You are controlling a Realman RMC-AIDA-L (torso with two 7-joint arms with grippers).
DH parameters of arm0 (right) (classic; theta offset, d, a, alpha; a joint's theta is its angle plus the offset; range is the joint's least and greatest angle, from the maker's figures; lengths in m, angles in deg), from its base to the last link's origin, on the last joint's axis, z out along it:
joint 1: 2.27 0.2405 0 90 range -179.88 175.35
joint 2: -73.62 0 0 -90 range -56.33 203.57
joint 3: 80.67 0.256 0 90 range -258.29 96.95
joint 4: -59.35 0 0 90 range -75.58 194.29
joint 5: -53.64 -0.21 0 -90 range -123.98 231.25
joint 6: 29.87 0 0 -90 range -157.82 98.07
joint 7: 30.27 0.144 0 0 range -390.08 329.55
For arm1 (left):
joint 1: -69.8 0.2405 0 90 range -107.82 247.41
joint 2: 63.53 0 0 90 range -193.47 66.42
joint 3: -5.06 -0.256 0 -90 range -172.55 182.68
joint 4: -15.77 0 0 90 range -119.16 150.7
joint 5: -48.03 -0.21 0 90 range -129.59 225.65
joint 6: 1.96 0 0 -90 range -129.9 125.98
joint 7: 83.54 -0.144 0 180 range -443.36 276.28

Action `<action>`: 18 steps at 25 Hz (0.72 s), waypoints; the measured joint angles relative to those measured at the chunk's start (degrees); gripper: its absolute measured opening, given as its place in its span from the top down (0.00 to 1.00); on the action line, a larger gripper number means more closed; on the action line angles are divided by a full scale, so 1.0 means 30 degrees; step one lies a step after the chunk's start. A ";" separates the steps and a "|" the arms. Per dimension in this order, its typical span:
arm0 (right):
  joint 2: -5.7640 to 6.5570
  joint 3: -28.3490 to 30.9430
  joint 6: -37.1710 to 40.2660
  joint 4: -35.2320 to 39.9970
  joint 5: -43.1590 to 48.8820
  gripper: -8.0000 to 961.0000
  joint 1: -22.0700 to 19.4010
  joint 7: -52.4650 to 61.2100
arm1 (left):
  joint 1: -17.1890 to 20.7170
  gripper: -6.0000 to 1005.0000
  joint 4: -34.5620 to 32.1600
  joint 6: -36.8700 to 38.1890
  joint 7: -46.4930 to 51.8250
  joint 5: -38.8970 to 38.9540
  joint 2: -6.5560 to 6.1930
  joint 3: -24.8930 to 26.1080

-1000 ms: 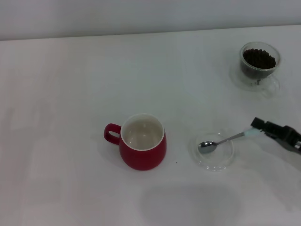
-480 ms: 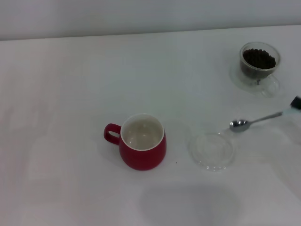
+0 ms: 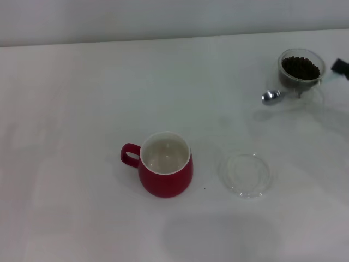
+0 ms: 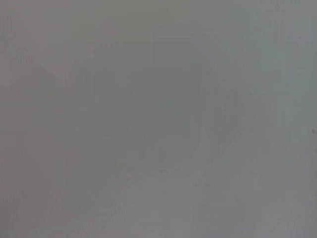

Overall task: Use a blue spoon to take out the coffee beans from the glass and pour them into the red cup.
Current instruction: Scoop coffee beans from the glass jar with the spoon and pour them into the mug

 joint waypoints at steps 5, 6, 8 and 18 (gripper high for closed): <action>0.0012 0.0014 0.1308 0.0832 -0.0031 0.84 0.0643 -0.0422 | 0.0035 0.13 0.0066 -0.0011 0.0001 -0.0004 0.0008 -0.0028; 0.0071 0.0015 0.1657 0.1001 -0.0033 0.83 0.0735 -0.0474 | 0.0059 0.13 0.0074 -0.0028 0.0001 -0.0010 0.0008 -0.0044; 0.0200 0.0022 0.2271 0.1300 -0.0038 0.83 0.0855 -0.0548 | 0.0103 0.13 0.0088 -0.0095 0.0001 -0.0024 0.0008 -0.0060; 0.0380 0.0744 0.3290 0.2879 -0.0061 0.83 0.0910 -0.1001 | 0.0224 0.13 0.0163 -0.0167 0.0001 -0.0022 0.0042 -0.0060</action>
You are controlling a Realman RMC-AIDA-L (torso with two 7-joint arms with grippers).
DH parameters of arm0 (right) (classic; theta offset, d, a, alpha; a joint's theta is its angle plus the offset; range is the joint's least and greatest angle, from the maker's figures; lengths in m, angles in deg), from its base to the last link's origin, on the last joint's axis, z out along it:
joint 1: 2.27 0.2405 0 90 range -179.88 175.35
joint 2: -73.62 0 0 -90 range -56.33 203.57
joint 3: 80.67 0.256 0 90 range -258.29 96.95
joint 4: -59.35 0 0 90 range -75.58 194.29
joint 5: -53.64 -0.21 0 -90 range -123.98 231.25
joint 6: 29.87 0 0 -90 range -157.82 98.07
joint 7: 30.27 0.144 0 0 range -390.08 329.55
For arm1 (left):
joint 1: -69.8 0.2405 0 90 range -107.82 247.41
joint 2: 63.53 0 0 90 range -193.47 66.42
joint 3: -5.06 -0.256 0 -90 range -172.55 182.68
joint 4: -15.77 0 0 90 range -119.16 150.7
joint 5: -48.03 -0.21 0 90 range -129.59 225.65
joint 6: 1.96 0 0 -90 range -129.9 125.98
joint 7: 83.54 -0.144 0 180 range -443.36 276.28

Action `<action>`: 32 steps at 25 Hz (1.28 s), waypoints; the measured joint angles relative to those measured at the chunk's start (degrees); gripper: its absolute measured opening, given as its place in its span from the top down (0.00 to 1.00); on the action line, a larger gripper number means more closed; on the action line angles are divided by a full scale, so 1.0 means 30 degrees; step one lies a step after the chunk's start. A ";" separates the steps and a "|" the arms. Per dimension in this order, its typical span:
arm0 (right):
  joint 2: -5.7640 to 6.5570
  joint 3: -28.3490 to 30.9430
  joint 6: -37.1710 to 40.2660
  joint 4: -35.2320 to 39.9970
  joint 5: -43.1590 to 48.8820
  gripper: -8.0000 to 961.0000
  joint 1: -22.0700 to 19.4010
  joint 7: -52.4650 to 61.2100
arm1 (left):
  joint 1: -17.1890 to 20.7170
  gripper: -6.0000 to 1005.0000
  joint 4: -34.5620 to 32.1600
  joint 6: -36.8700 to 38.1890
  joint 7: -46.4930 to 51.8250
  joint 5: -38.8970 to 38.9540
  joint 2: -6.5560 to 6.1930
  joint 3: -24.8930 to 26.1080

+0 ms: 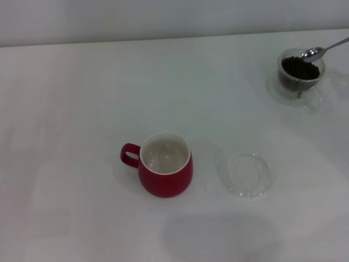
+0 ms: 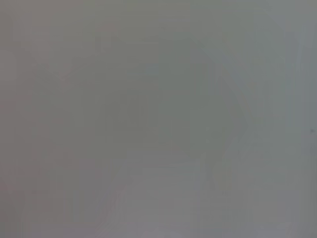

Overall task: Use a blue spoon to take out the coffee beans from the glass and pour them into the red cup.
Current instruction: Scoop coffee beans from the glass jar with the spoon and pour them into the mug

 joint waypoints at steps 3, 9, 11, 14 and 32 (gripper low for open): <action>-0.0058 0.0046 0.0122 0.0025 -0.0005 0.83 0.0072 -0.0628 | 0.0004 0.13 0.0000 -0.0017 0.0000 -0.0009 -0.0003 -0.0001; -0.0509 -0.0154 0.0569 -0.0041 0.0057 0.83 0.0365 -0.2529 | -0.0016 0.13 0.0011 -0.0048 0.0000 -0.0031 0.0009 -0.0013; -0.0602 -0.0159 0.0703 -0.0043 0.0064 0.83 0.0459 -0.2908 | -0.0020 0.13 0.0025 -0.0064 -0.0001 -0.0038 0.0015 -0.0026; -0.0676 -0.0341 0.1269 0.0045 0.0195 0.83 0.0606 -0.3199 | -0.0025 0.13 0.0029 -0.0065 0.0000 -0.0057 0.0021 -0.0030; -0.0690 -0.0753 0.3396 0.0071 0.0233 0.83 0.0644 -0.4529 | -0.0160 0.13 0.0004 -0.0003 0.0000 0.0008 -0.0025 0.0009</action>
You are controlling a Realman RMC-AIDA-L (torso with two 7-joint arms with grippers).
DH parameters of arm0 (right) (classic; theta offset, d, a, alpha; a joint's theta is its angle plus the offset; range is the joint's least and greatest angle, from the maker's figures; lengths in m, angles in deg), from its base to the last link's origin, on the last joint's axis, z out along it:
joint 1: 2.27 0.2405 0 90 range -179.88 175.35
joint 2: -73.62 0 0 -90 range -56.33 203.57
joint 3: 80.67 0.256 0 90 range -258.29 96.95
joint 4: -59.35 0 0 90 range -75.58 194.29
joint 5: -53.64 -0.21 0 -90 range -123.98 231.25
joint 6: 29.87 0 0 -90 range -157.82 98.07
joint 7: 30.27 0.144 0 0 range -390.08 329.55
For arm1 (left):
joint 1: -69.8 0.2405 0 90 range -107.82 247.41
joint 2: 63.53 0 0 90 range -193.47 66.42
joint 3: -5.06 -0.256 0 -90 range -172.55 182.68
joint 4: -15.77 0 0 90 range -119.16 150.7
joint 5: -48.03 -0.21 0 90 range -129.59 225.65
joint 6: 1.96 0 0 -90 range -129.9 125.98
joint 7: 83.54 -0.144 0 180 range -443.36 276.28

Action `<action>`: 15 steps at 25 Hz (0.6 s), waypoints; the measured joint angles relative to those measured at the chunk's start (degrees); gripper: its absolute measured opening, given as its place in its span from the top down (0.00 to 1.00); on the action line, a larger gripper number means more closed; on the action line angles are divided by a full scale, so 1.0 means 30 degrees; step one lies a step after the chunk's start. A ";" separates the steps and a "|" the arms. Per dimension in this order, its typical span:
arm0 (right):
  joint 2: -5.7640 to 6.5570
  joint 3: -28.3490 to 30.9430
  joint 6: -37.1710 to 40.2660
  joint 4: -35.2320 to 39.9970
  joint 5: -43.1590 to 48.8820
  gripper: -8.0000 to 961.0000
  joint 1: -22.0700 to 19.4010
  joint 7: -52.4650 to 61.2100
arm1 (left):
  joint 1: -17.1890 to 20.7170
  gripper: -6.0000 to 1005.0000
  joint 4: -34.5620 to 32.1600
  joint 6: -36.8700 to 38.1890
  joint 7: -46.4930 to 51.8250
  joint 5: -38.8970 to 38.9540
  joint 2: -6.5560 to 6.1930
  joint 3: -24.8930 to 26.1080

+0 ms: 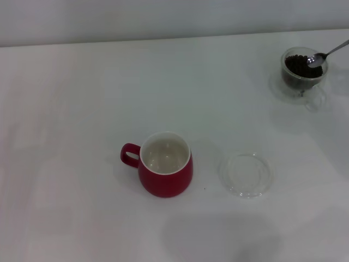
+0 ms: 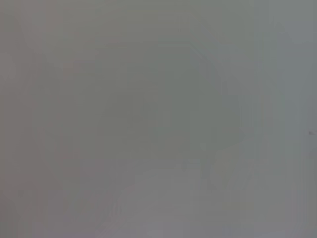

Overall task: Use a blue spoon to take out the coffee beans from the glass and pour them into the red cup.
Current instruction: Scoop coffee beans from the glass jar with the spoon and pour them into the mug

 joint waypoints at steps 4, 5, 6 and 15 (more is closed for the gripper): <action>0.0016 -0.0070 -0.0136 0.0190 0.0000 0.83 -0.0075 -0.0079 | -0.0012 0.13 -0.0027 -0.0021 0.0000 0.0011 -0.0008 0.0022; -0.0009 -0.0112 -0.0192 0.0302 0.0000 0.83 -0.0103 -0.0079 | -0.0018 0.13 -0.0033 -0.0022 0.0000 0.0013 -0.0008 0.0030; -0.0059 -0.0151 -0.0240 0.0420 0.0001 0.83 -0.0140 -0.0061 | -0.0028 0.13 -0.0038 -0.0024 0.0000 0.0015 -0.0009 0.0037; -0.0288 -0.0448 -0.0511 0.0522 -0.0002 0.83 -0.0178 0.0026 | -0.0203 0.13 -0.0095 -0.0034 0.0000 0.0014 -0.0010 0.0030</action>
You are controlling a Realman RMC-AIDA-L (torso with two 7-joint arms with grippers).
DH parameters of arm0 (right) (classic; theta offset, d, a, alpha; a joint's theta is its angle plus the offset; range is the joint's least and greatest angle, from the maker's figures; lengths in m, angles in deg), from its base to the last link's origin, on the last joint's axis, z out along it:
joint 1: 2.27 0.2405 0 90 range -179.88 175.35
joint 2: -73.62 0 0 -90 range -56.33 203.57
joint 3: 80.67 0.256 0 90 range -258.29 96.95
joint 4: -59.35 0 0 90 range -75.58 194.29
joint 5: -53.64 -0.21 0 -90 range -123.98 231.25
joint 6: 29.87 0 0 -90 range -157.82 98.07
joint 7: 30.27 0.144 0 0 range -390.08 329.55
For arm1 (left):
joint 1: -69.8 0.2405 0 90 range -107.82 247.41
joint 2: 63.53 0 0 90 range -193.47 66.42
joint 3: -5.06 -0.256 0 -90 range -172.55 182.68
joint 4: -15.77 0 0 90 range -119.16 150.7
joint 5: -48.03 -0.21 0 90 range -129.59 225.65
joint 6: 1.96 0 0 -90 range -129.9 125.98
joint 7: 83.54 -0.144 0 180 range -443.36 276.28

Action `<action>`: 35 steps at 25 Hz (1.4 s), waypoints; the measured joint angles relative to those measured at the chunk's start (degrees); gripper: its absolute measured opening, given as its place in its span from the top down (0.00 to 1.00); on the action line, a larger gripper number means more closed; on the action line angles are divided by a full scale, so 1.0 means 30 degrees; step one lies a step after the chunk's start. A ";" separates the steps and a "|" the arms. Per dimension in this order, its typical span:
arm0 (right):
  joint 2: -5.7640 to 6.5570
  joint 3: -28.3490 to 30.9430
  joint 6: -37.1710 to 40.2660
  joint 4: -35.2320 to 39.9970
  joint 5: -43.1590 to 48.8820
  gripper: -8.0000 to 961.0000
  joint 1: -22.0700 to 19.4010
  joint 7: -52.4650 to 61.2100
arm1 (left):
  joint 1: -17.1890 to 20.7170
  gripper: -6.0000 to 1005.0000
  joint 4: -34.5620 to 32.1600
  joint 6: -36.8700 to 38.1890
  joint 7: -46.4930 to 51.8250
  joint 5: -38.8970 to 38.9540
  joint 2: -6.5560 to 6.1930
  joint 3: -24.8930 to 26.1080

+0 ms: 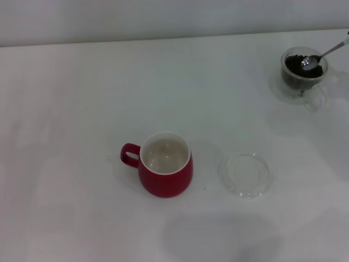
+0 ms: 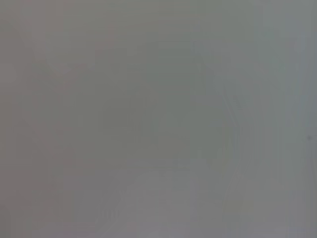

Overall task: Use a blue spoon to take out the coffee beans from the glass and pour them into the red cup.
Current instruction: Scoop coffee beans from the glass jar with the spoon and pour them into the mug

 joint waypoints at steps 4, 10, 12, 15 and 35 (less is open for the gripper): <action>-0.0091 -0.0033 0.0021 0.0006 0.0000 0.83 -0.0041 0.0283 | -0.0021 0.13 -0.0017 0.0013 0.0000 -0.0001 0.0000 0.0018; -0.0186 0.0113 0.0107 0.0006 -0.0016 0.83 -0.0081 0.0809 | -0.0043 0.13 -0.0056 0.0038 0.0000 -0.0002 0.0000 0.0023; -0.0189 0.0118 0.0116 0.0012 -0.0022 0.83 -0.0114 0.0800 | -0.0043 0.13 -0.0056 0.0040 0.0000 -0.0003 0.0000 0.0020; -0.0235 0.0123 0.0113 0.0341 -0.0113 0.83 -0.0255 0.0745 | -0.0043 0.13 -0.0058 0.0088 0.0000 -0.0004 0.0000 -0.0001; -0.0510 -0.0575 0.0627 0.0706 -0.0132 0.83 -0.0483 0.0663 | -0.0043 0.13 -0.0026 0.0180 0.0000 -0.0004 0.0000 -0.0053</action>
